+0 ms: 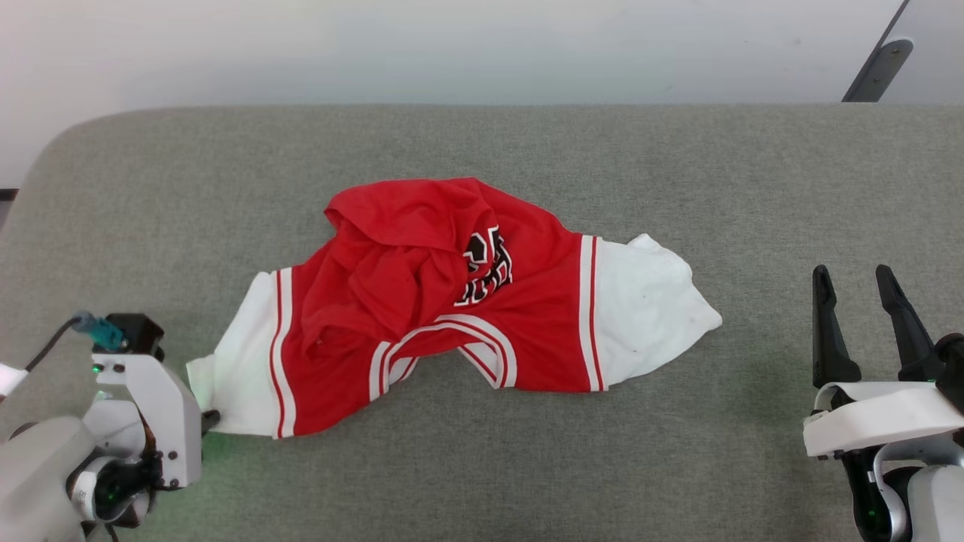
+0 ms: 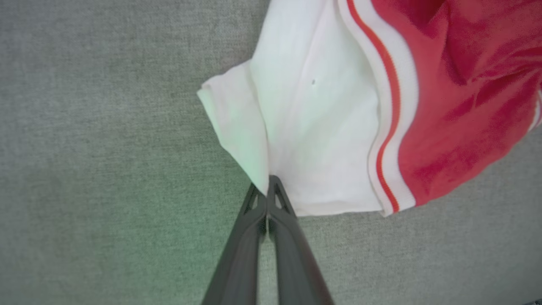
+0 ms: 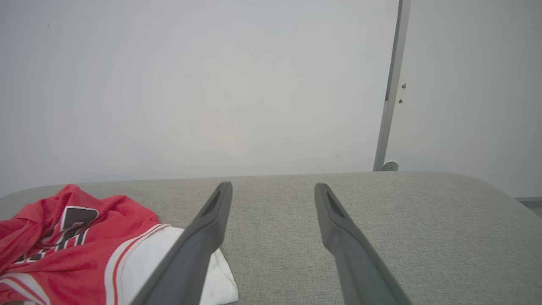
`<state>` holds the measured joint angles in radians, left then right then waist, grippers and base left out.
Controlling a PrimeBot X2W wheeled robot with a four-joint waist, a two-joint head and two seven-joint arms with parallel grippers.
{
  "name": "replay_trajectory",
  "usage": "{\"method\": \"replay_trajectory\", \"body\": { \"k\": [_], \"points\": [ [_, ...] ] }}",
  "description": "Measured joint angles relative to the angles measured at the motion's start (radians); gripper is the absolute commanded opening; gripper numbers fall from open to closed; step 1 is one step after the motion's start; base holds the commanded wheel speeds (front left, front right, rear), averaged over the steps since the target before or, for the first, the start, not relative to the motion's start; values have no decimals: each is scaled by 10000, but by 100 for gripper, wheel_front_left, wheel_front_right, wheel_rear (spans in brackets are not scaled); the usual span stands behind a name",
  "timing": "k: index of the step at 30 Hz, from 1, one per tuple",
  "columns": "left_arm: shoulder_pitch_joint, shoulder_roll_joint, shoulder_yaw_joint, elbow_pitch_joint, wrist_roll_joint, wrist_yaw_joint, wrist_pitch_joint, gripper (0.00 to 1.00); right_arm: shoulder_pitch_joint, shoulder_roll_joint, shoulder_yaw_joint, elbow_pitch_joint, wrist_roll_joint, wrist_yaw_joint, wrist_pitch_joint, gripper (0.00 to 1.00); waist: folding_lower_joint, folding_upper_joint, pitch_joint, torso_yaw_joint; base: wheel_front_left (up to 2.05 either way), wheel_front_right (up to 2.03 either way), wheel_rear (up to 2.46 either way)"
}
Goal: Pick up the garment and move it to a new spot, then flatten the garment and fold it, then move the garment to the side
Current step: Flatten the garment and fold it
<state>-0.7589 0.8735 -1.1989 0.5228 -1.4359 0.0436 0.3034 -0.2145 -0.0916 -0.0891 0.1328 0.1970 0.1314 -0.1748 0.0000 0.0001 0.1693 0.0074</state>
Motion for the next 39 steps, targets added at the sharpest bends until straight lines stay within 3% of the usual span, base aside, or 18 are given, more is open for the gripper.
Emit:
{"method": "replay_trajectory", "body": {
  "k": [1, 2, 3, 13, 21, 39],
  "points": [
    [27, 46, 23, -96, -6, 17, -61, 46, -1, 4, 13, 2, 8, 0, 8, 100, 0, 0, -6, -11, 0, 0, 0],
    [30, 96, 44, -186, -8, 69, -73, 79, -2, 6, 31, 2, 10, 0, 8, 100, 0, 0, -13, -24, 0, 0, 0],
    [29, 148, 75, -276, -10, 96, -90, 100, -2, 10, 44, 2, 17, 0, 8, 100, 0, 0, -23, -37, 0, 0, 0],
    [-392, 905, 169, -1239, -23, 803, 673, 100, 41, -44, 119, 40, 36, 0, 36, 100, 0, -1, -233, -166, 0, 0, 0],
    [-630, 593, 2, -441, -52, 913, 1513, 100, 42, -132, 272, 12, 98, 0, 113, 100, 0, -1, -237, -323, 0, 0, 0],
    [-1164, -899, 0, 3068, -42, -533, 1626, 100, -81, -370, 445, -337, 96, 0, 433, 100, 0, 0, 405, -686, 0, 0, 0]
  ]
}}
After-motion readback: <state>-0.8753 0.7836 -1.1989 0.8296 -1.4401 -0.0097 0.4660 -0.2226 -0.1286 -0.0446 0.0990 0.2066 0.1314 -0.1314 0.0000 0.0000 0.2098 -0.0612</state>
